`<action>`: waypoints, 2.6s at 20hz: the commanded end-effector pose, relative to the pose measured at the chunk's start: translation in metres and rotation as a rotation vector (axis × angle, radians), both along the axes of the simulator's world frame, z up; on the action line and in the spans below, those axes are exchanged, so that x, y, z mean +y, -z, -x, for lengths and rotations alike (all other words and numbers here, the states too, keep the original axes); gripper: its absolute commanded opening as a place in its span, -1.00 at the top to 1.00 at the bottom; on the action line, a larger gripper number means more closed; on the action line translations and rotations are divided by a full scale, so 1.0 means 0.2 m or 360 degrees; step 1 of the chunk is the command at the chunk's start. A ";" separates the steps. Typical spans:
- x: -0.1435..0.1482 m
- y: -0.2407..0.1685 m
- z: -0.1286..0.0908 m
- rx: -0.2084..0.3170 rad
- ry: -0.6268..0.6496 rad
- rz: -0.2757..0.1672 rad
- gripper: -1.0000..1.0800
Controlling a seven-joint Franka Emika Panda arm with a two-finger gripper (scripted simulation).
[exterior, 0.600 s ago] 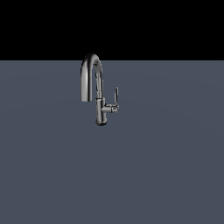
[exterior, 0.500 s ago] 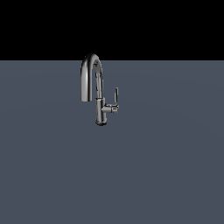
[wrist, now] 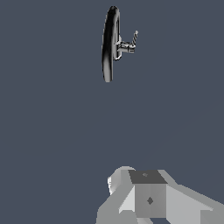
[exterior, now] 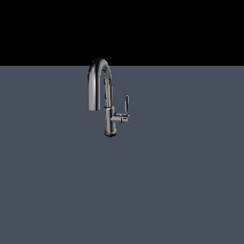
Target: Turn on the faucet by rotating a designated handle.
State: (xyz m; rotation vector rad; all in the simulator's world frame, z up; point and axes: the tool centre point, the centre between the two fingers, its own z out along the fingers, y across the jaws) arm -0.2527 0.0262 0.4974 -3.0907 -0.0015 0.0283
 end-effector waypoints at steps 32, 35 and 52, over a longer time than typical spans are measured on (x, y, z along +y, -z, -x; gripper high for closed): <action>-0.06 0.34 -0.94 0.0686 0.0780 -0.0753 1.00; -0.08 0.40 -1.03 0.0761 0.0865 -0.0837 1.00; -0.22 0.90 -1.48 0.1241 0.1402 -0.1378 1.00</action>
